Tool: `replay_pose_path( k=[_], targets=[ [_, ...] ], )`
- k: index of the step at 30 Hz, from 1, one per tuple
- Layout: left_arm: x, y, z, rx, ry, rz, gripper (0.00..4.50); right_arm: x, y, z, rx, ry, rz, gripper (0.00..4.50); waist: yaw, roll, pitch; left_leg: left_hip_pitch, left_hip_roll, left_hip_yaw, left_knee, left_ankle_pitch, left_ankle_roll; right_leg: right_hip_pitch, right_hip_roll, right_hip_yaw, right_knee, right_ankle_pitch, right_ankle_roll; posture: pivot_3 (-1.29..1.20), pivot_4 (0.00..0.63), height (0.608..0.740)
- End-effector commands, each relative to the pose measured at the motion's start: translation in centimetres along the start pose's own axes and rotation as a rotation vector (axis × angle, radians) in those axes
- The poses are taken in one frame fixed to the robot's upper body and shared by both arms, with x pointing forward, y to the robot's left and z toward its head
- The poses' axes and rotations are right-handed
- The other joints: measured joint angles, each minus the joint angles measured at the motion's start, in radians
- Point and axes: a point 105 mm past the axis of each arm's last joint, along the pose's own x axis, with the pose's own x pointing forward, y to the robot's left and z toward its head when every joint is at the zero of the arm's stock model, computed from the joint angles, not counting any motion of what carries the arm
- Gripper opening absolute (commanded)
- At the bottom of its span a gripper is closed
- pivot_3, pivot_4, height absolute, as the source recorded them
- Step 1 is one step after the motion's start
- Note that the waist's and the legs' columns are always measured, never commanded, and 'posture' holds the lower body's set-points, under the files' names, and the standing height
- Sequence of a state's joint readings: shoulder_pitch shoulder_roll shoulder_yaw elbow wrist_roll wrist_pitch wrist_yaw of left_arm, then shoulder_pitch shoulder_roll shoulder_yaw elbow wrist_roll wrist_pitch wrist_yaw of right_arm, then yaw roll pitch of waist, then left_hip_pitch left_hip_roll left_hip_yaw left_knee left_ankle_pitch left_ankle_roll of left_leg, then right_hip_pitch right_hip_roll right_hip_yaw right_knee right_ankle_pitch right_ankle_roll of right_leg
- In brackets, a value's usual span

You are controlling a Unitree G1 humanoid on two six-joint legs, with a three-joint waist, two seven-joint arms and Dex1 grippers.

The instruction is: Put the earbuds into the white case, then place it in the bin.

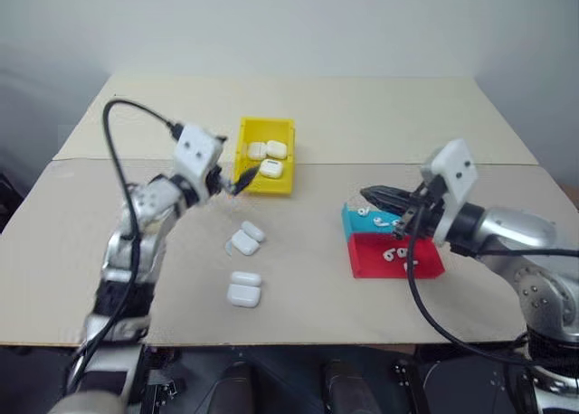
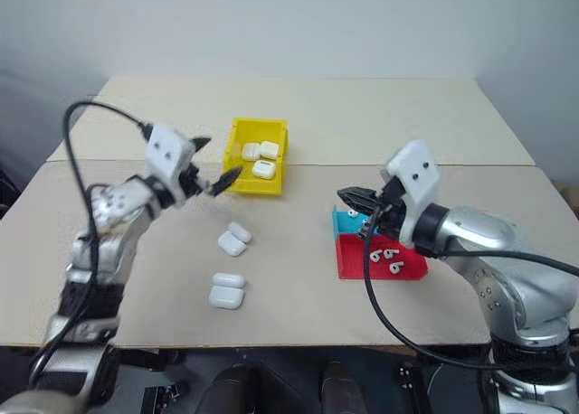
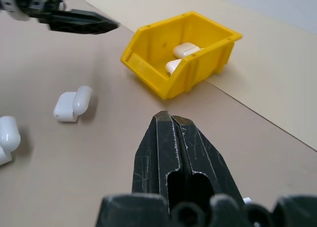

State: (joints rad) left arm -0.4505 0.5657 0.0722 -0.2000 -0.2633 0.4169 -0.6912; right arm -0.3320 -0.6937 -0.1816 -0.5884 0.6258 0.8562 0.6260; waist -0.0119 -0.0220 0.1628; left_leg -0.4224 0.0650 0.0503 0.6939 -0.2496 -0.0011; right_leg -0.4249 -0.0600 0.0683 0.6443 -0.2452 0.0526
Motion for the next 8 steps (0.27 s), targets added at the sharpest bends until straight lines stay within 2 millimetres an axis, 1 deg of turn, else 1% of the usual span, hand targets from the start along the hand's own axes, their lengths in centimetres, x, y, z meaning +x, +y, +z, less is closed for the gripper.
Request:
replay_pose_path(
  k=[1, 3, 5, 7, 8],
  targets=[
    [-4.5, -1.5, 3.8, 0.021, -0.098, -0.133, 4.48, -1.5, 0.2, 0.0, -0.067, -0.006, 0.036, 0.0, 0.001, 0.0, 0.0, 0.0, 0.0, 0.0, 0.0, 0.0, 0.0, 0.0, 0.0, 0.0, 0.0, 0.0, 0.0, 0.0, 0.15, 0.74],
    [-6.2, -2.4, 4.1, 0.005, -0.075, -0.199, 4.48, -2.0, 0.4, -0.3, -0.072, 0.005, 0.06, 0.0, 0.002, 0.0, 0.0, 0.001, 0.0, 0.001, 0.0, 0.0, 0.0, 0.001, 0.0, 0.0, 0.0, 0.0, 0.0, 0.0, 0.15, 0.74],
    [-8.1, -3.6, 4.2, -0.014, -0.04, -0.308, 4.48, -2.6, 0.5, -0.5, -0.074, 0.012, 0.074, 0.0, 0.002, 0.0, 0.0, 0.003, 0.0, 0.001, 0.0, 0.0, 0.0, 0.002, 0.0, 0.0, 0.001, 0.0, 0.0, 0.0, 0.15, 0.74],
    [-9.5, -3.9, 3.8, -0.03, 0.031, -0.343, 4.48, -3.3, 0.5, -0.5, -0.076, 0.018, 0.091, 0.0, 0.0, 0.0, 0.0, 0.007, 0.0, 0.001, 0.0, 0.0, 0.0, 0.004, 0.0, 0.0, 0.002, 0.0, -0.001, 0.0, 0.15, 0.74],
    [-9.8, -3.8, 3.9, -0.044, 0.036, -0.334, 4.48, -3.5, 0.5, -0.5, -0.075, 0.018, 0.096, 0.0, 0.0, 0.0, 0.0, 0.008, 0.001, 0.002, 0.0, 0.0, 0.0, 0.005, 0.0, 0.0, 0.002, 0.0, -0.001, 0.0, 0.15, 0.74]
  ],
)
